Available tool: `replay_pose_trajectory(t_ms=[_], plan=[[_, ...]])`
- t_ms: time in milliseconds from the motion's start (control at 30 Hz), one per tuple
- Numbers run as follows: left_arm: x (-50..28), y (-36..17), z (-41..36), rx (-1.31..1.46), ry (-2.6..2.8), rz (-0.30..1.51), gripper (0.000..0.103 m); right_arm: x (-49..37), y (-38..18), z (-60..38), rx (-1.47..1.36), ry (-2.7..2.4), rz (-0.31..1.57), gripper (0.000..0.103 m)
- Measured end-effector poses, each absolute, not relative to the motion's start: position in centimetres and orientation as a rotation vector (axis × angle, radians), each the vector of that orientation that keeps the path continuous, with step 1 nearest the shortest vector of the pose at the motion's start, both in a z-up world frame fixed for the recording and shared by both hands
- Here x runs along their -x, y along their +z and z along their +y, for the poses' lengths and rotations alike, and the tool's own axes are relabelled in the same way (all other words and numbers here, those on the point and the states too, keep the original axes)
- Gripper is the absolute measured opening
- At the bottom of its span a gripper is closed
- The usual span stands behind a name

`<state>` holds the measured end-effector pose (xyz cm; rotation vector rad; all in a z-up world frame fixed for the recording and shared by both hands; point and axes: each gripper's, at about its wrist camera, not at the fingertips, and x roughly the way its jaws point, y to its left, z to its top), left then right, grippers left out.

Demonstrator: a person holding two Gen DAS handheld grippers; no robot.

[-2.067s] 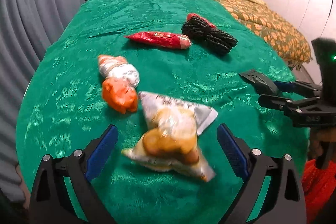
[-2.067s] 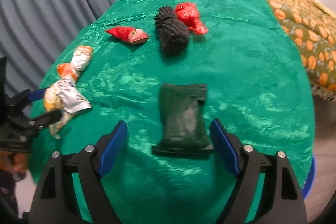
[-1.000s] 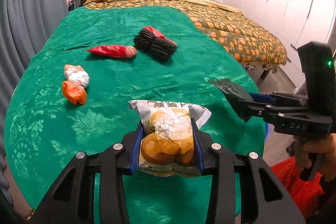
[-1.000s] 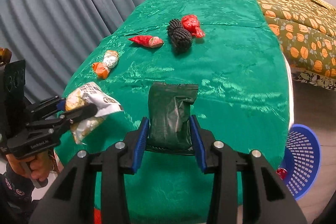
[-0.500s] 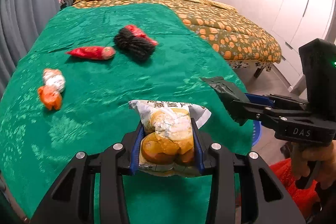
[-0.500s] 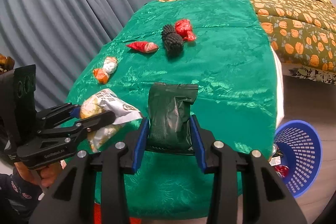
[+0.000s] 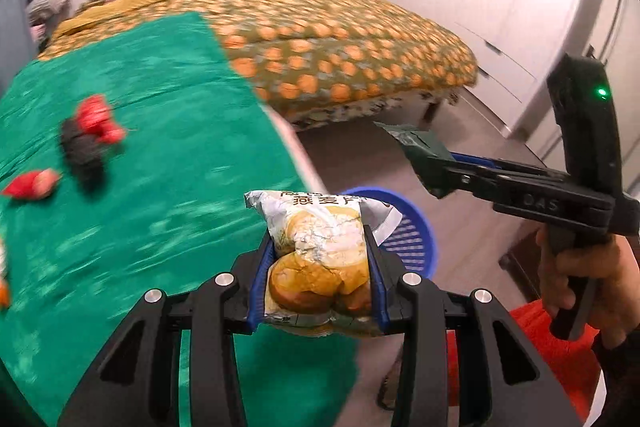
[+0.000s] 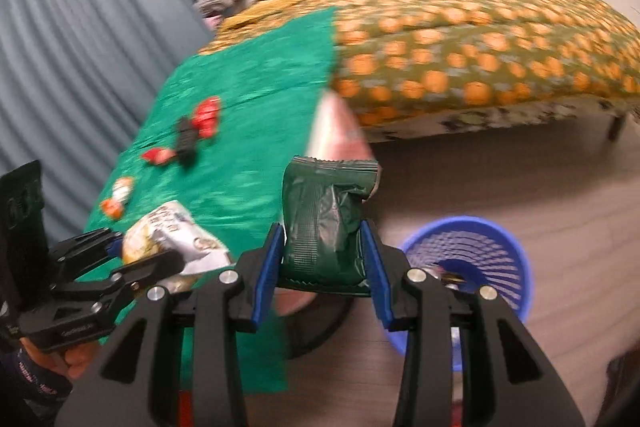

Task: Collect trash
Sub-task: 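Carry bread bag and green packet to the wastebasket and release both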

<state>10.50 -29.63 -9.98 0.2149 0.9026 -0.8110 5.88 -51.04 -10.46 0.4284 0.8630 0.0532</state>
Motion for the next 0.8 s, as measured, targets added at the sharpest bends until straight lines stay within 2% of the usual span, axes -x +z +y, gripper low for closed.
replay_pose_trajectory(t_ms=[300,633,667,700,733,767,800], plan=[[-9.4,-15.3,-41.3,-0.320,-0.902,0.979,0.040,-5.1,-17.7,-60.3,-0.557,-0.107,0.957,0.039],[-10.7,-22.3,-47.5,-0.359,-0.900,1.059,0.042,-5.5,-21.2,-64.8,-0.675,-0.151,0.975,0.041],[-10.9,-22.8,-47.9,-0.363,-0.904,1.065,0.043,-5.5,-21.6,-65.2,-0.692,-0.156,0.979,0.045],[-11.0,-23.5,-48.4,-0.368,-0.902,1.072,0.048,-5.5,-21.9,-65.5,-0.714,-0.158,0.981,0.051],[-11.2,-24.2,-48.7,-0.375,-0.895,1.076,0.058,-5.5,-21.9,-65.7,-0.730,-0.163,0.978,0.066],[-11.3,-24.4,-49.0,-0.379,-0.889,1.076,0.062,-5.2,-21.8,-66.1,-0.744,-0.173,0.964,0.072],[-11.4,-24.6,-49.1,-0.383,-0.879,1.071,0.067,-5.1,-21.6,-66.3,-0.745,-0.174,0.954,0.072]])
